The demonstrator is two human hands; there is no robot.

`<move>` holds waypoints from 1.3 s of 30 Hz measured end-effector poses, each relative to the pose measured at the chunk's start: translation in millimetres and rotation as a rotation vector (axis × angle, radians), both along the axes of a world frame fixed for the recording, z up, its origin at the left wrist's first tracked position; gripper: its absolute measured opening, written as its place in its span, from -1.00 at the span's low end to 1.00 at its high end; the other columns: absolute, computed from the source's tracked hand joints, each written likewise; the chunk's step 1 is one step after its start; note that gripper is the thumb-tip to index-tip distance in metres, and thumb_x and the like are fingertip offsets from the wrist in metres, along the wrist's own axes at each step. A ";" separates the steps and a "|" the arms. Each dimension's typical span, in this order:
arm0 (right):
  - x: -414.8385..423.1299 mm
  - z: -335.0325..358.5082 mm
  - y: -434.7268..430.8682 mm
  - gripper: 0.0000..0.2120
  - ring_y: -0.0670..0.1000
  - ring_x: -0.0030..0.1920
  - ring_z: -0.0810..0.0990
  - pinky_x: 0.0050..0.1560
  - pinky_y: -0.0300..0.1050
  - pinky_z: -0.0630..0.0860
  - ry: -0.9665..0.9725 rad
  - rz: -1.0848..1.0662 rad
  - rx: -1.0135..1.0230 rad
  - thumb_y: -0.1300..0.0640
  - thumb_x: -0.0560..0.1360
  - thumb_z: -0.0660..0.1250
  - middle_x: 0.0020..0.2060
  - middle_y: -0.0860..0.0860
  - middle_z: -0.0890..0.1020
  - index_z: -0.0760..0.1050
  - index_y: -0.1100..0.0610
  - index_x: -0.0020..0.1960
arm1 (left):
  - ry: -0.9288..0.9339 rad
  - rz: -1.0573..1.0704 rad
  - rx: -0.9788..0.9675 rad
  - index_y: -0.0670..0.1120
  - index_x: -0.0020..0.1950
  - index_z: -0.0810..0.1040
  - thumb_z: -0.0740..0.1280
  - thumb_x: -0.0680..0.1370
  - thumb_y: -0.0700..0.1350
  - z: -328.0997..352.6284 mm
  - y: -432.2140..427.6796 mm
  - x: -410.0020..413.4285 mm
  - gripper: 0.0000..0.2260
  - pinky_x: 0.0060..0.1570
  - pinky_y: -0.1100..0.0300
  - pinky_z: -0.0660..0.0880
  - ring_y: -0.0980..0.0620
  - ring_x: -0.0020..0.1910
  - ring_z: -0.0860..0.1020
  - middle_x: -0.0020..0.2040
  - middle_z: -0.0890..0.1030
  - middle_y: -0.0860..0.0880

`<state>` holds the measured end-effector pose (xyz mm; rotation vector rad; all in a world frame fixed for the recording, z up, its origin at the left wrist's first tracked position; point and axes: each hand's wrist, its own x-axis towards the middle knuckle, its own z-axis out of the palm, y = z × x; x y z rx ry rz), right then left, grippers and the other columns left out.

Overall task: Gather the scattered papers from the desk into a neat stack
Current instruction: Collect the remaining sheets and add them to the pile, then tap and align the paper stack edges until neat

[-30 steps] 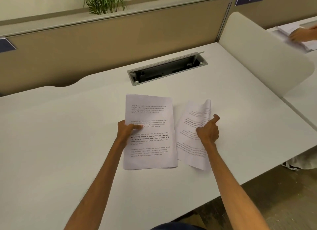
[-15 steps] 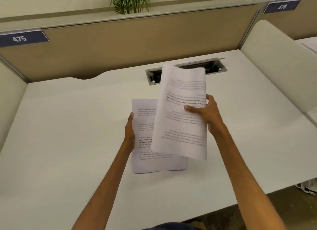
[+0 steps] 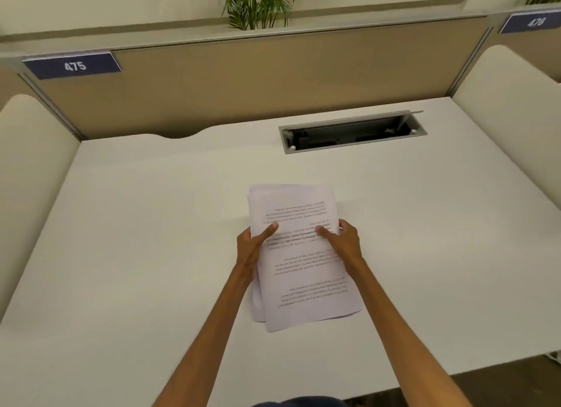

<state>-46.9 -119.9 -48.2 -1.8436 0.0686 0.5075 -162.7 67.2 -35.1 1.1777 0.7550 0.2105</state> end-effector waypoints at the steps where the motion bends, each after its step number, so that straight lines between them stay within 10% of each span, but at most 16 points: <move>1: -0.9 6.9 2.7 -0.54 0.08 -0.01 0.70 0.07 0.11 0.65 -0.013 0.006 0.040 -0.05 0.35 0.56 0.05 0.07 0.70 0.55 0.14 0.15 | -0.024 0.019 0.019 -0.21 0.12 0.66 0.54 0.44 -0.17 3.4 -0.8 -0.8 -0.71 -0.15 0.11 0.65 -0.09 -0.05 0.72 0.05 0.73 -0.17; 11: 2.4 127.5 21.5 -0.72 0.11 -0.06 0.74 -0.10 -0.02 0.69 -0.235 0.104 0.461 0.20 0.44 0.50 0.02 0.07 0.73 0.62 0.17 0.14 | -0.322 0.129 0.357 -0.08 0.00 0.65 0.45 0.53 -0.14 109.2 37.5 12.0 -0.92 -0.21 0.13 0.66 -0.02 -0.18 0.72 -0.11 0.74 0.02; 30: -24.1 46.3 27.6 -0.66 0.07 -0.03 0.72 -0.12 -0.11 0.67 -0.156 0.146 0.338 0.29 0.29 0.61 -0.06 0.03 0.74 0.67 0.16 0.05 | -0.239 0.055 0.387 -0.04 -0.01 0.67 0.58 0.37 -0.27 65.9 28.8 -9.9 -0.74 -0.22 0.27 0.62 0.10 -0.17 0.70 -0.18 0.73 0.15; 34: -34.1 24.9 12.0 -0.75 0.18 -0.03 0.72 -0.14 -0.13 0.67 -0.072 0.236 0.221 0.19 0.30 0.61 -0.15 0.00 0.75 0.68 0.11 -0.05 | -0.161 0.220 0.153 -0.05 -0.02 0.67 0.56 0.41 -0.22 43.7 30.1 -23.7 -0.80 -0.12 0.15 0.67 0.04 -0.09 0.72 -0.15 0.75 0.09; 39: -32.5 34.6 11.6 -0.32 0.04 0.01 0.70 0.11 0.00 0.57 0.134 0.015 0.505 -0.15 0.02 0.69 -0.03 0.06 0.74 0.65 0.09 0.06 | -0.290 0.432 -0.234 -0.09 0.17 0.63 0.51 0.47 -0.17 47.5 38.6 -21.5 -0.72 0.18 -0.02 0.57 -0.01 0.14 0.67 0.12 0.72 0.00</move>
